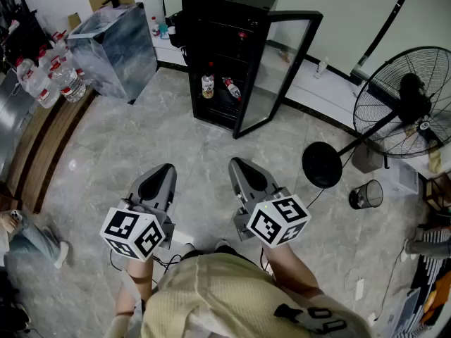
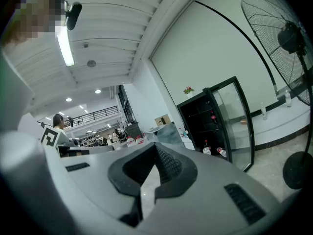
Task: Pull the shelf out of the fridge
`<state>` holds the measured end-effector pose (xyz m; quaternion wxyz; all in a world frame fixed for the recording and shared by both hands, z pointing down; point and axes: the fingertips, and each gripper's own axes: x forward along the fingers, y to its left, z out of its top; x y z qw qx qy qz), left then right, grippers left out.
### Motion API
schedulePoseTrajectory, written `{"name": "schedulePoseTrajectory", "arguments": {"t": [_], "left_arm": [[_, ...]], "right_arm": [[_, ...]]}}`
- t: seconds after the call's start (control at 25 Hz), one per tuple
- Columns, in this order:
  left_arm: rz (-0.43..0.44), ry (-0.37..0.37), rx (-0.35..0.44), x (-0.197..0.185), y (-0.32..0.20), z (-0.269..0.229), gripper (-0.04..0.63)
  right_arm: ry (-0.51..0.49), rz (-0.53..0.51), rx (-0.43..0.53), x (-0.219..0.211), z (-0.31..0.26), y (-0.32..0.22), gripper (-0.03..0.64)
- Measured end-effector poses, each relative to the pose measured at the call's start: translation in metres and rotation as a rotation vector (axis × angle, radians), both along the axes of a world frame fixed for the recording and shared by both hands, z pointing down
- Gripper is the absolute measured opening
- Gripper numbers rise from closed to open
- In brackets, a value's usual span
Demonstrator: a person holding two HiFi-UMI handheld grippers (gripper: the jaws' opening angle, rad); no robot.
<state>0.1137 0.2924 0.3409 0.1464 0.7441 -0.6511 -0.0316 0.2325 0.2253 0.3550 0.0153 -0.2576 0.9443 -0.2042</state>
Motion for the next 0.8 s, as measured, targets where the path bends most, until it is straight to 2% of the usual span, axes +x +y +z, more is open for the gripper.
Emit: {"name": "schedulePoseTrajectory", "arguments": {"t": [0.12,0.36,0.56,0.8], "left_arm": [[0.007,0.044,0.005,0.007,-0.008,0.008,0.021],[-0.002,0.086,-0.031,0.023,-0.015,0.022,0.021],[-0.04,0.159,-0.043,0.024,-0.024,0.029,0.021],[-0.042,0.165,-0.051,0.018,-0.031,0.04,0.021]], "right_arm": [[-0.015,-0.018,-0.021,0.005,0.004,-0.007,0.017],[-0.071,-0.077,-0.107,0.013,0.016,-0.011,0.017],[-0.091,-0.107,-0.162,0.015,0.026,-0.017,0.018],[-0.112,-0.119,-0.182,0.008,0.03,-0.021,0.018]]}}
